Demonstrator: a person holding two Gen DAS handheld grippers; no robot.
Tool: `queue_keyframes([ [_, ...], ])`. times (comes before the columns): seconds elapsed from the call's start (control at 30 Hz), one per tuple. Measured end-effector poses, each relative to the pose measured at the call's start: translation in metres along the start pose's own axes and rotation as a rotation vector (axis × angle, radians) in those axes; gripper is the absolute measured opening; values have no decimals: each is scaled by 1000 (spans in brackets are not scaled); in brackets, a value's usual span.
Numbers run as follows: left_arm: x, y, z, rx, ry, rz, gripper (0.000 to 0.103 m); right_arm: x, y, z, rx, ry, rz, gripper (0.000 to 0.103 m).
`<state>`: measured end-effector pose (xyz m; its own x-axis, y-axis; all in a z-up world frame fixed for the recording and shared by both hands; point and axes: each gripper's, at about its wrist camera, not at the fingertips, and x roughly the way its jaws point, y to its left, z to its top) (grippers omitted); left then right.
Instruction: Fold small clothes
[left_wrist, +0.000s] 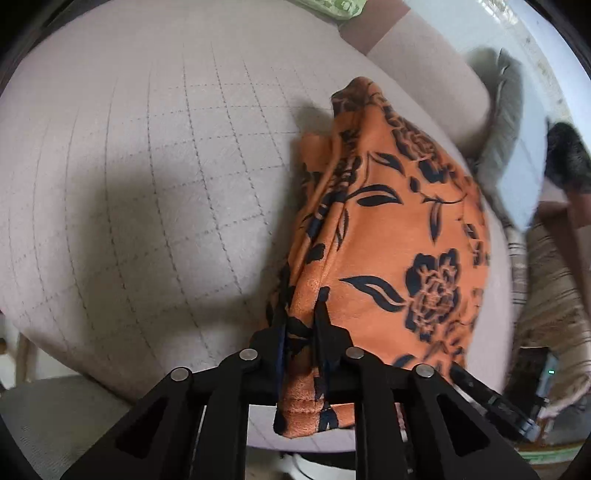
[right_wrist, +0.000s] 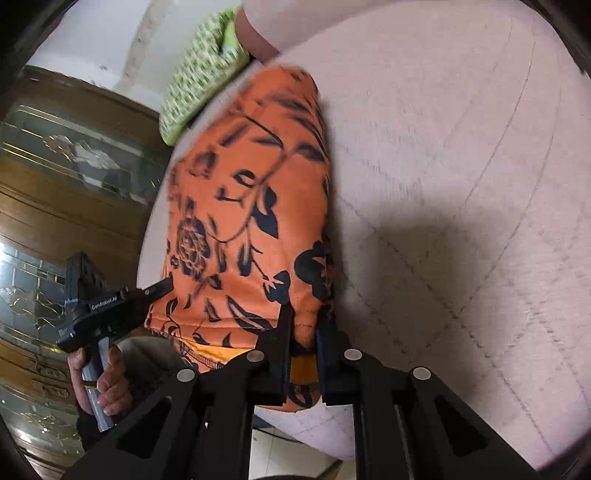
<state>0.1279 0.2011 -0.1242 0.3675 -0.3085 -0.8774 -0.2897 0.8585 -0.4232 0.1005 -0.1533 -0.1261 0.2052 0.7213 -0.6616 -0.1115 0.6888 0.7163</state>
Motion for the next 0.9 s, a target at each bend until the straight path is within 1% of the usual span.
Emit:
queue_keyframes([
  [0.03, -4, -2, 0, 3, -12, -6, 16, 0, 0, 0, -2, 1, 6, 13],
  [0.07, -8, -2, 0, 1, -24, -19, 18, -3, 2, 1, -10, -2, 10, 19],
  [0.13, -18, -3, -2, -6, -41, -48, 22, -15, 4, 1, -7, -22, 19, 27],
  [0.17, -25, -3, -4, 4, -52, -64, 23, -21, 5, 1, -3, -32, 19, 39],
  [0.2, -33, -7, -5, 29, -74, -72, 26, -31, 7, 2, -11, -56, 20, 56],
  [0.27, -44, -12, -5, 60, -111, -69, 34, -50, 11, 6, -17, -129, 24, 73],
  [0.33, -48, -18, -1, 71, -135, -66, 55, -58, 13, 14, -16, -148, 36, 74],
  [0.4, -44, -23, 16, 79, -133, -27, 56, -59, 18, 29, -25, -154, 28, 74],
  [0.43, -36, -28, 27, 75, -116, -9, 57, -56, 20, 40, -24, -149, 13, 74],
  [0.5, -18, -34, 49, 67, -65, -4, 57, -47, 24, 63, -23, -130, 19, 73],
  [0.57, 8, -33, 69, 46, -8, -39, 57, -26, 26, 85, -20, -82, 30, 73],
  [0.6, 19, -26, 75, 28, 5, -48, 57, -15, 24, 95, -7, -64, 31, 73],
  [0.63, 25, -17, 77, 6, 8, -59, 60, -2, 21, 103, 4, -44, 39, 73],
  [0.67, 29, -10, 78, -32, 23, -82, 60, 10, 19, 108, 13, -21, 47, 72],
  [0.73, 33, 5, 77, -130, 52, -187, 59, 30, 12, 110, 47, 19, 69, 71],
  [0.8, 39, 12, 73, -161, 81, -206, 60, 33, 7, 101, 60, 3, 94, 70],
  [0.83, 39, 11, 71, -162, 81, -208, 60, 35, 1, 94, 81, 5, 120, 70],
  [0.9, 39, 8, 69, -150, 69, -193, 60, 38, -10, 84, 129, 9, 163, 65],
])
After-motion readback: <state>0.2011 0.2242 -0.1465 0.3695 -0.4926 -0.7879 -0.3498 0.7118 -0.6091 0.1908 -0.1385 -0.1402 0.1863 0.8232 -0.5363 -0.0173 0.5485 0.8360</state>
